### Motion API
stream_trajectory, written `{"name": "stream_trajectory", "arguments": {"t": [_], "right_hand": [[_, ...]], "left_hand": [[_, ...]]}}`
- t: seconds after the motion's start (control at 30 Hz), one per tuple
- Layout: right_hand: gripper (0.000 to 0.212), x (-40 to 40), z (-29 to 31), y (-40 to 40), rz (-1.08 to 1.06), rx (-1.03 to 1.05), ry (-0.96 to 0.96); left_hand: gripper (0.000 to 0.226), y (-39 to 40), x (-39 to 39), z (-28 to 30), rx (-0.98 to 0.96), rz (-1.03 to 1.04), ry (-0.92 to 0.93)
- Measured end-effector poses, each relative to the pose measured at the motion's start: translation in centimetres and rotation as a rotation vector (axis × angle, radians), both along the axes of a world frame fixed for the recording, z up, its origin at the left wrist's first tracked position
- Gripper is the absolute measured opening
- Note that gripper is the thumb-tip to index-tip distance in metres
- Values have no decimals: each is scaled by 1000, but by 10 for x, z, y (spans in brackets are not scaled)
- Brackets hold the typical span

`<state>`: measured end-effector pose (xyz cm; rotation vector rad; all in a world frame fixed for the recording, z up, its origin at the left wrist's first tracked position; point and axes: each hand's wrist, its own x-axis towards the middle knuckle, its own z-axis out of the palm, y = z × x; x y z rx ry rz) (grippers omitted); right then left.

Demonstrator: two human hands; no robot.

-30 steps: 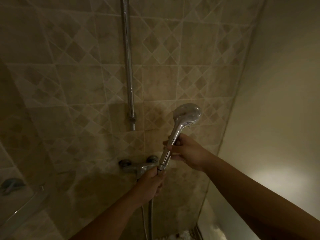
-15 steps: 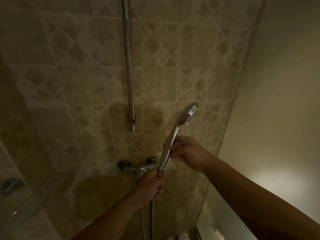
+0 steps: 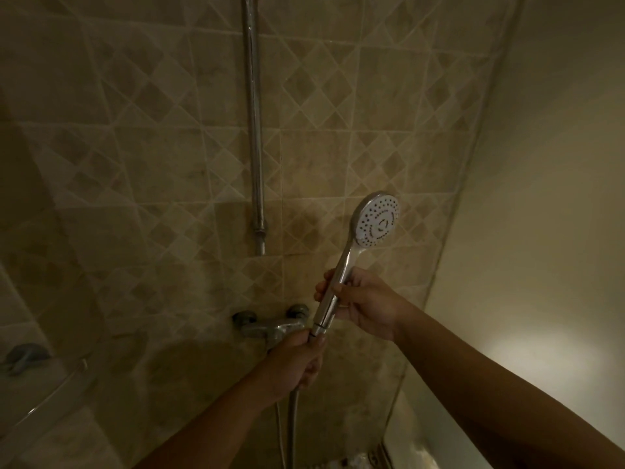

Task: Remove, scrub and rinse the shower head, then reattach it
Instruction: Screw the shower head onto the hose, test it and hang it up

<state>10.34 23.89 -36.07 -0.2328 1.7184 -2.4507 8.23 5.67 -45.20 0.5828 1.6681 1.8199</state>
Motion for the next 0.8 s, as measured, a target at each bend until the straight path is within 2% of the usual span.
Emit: {"name": "stream_trajectory", "arguments": {"t": [0.1,0.17,0.3,0.5,0.63,0.73,0.8], "right_hand": [[17,-1,0,-12,-250,259,15],[18,-2,0,-16,-305,345,38],[24,3,7,-14,-142,231,56],[20,1,7,-16,-216,263,76],[24,1,4,-11,-156,195,31],[20,1,3,-10,-140,208,43],[19,1,3,-12,-168,295,54]], "left_hand": [[22,6,4,-3,-127,162,125],[21,6,6,-4,-112,163,123],[22,-1,10,2,-36,66,64],[22,10,7,-1,-46,202,85],[26,6,3,-5,-19,192,35],[33,6,2,-9,-64,216,100],[35,6,3,-11,-139,279,191]]}}
